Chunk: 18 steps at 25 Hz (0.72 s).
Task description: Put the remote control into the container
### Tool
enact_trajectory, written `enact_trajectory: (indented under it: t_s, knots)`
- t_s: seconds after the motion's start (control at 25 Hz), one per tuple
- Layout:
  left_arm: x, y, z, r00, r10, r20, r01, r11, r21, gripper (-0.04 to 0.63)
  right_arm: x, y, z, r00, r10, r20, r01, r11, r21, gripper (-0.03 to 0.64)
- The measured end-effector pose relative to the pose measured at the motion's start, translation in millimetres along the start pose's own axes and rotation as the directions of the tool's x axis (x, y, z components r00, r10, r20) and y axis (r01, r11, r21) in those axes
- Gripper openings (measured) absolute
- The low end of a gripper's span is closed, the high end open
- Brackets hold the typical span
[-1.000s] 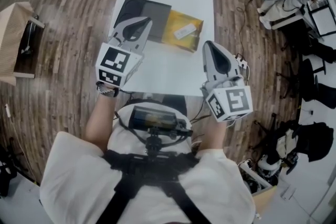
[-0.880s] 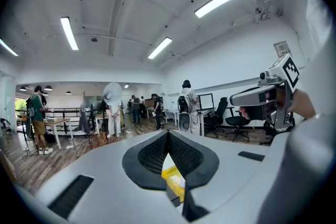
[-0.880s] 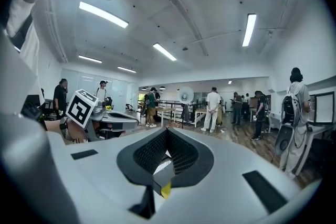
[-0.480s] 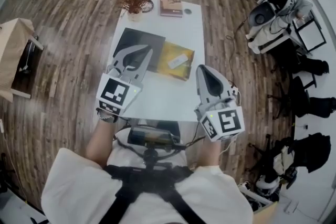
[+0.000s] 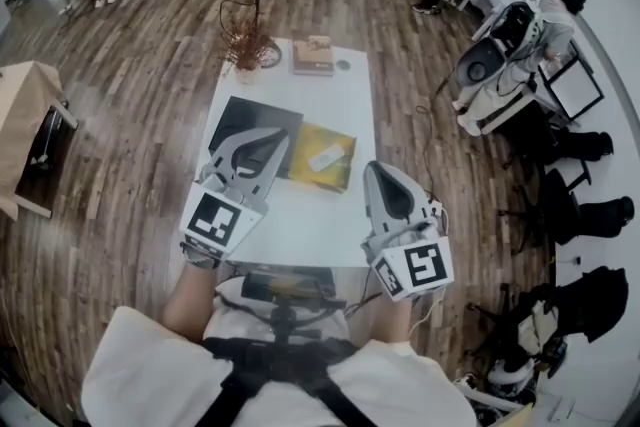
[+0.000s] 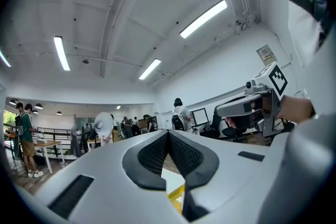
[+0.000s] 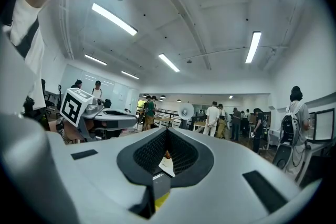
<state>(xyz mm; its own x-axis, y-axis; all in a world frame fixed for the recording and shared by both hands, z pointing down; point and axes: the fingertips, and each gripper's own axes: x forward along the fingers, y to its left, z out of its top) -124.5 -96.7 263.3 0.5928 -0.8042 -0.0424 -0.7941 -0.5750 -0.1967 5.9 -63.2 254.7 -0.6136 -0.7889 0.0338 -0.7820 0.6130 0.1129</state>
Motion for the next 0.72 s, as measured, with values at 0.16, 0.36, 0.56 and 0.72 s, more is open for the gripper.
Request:
enact_trajectory:
  t_s: [0.16,0.36,0.56,0.72]
  knots:
    - [0.8,-2.6,2.5,1.0,0.008,0.008,-0.009,1.0,0.023,0.012,0.3,1.4,0.0,1.0,0.013,0.002,-0.013,1.0,0.003,0.005]
    - [3.3,-4.4,9.0,1.0,0.014,0.016,-0.014,0.999,0.033,0.012,-2.2,1.1,5.9,1.0,0.022,0.019,-0.022,1.0,0.002,0.005]
    - [2.5,-4.6,21.5,0.999,0.024,0.027,-0.025,0.998,0.054,0.012,-6.5,1.6,18.2,0.998,0.03,0.046,-0.03,1.0,0.0,0.005]
    - [1.1,-5.7,26.4,0.999,0.026,0.029,-0.028,0.998,0.057,0.012,-9.2,3.5,25.4,0.996,0.046,0.071,-0.048,0.999,0.022,0.005]
